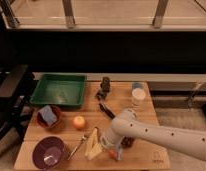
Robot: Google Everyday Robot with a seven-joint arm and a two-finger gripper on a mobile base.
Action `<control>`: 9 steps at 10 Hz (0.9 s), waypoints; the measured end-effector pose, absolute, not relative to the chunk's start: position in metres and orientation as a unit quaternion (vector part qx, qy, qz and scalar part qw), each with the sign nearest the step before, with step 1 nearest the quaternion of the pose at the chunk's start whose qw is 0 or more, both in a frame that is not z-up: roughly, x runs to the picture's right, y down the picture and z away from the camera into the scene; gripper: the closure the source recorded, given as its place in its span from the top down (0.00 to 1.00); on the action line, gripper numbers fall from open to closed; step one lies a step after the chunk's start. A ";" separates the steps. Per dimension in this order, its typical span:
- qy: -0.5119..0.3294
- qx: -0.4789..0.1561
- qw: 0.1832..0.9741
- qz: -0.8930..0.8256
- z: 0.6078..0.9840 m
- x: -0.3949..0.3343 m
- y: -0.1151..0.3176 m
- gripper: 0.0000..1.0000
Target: Place pepper in table surface
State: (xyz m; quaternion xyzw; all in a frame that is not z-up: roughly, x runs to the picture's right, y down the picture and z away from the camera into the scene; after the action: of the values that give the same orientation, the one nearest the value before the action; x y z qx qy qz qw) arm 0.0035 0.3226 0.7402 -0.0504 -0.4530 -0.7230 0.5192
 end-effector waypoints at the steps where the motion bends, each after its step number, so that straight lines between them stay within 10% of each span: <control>1: -0.451 -0.050 0.519 -0.724 0.739 0.007 0.320 0.57; 6: -0.448 -0.063 0.531 -0.717 0.746 0.008 0.324 0.05; 9: -0.439 -0.055 0.555 -0.704 0.755 0.019 0.320 0.00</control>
State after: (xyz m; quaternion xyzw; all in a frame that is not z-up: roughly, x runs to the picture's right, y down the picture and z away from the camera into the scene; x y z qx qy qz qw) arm 0.0186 0.3202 0.7548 -0.0548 -0.4394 -0.7040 0.5552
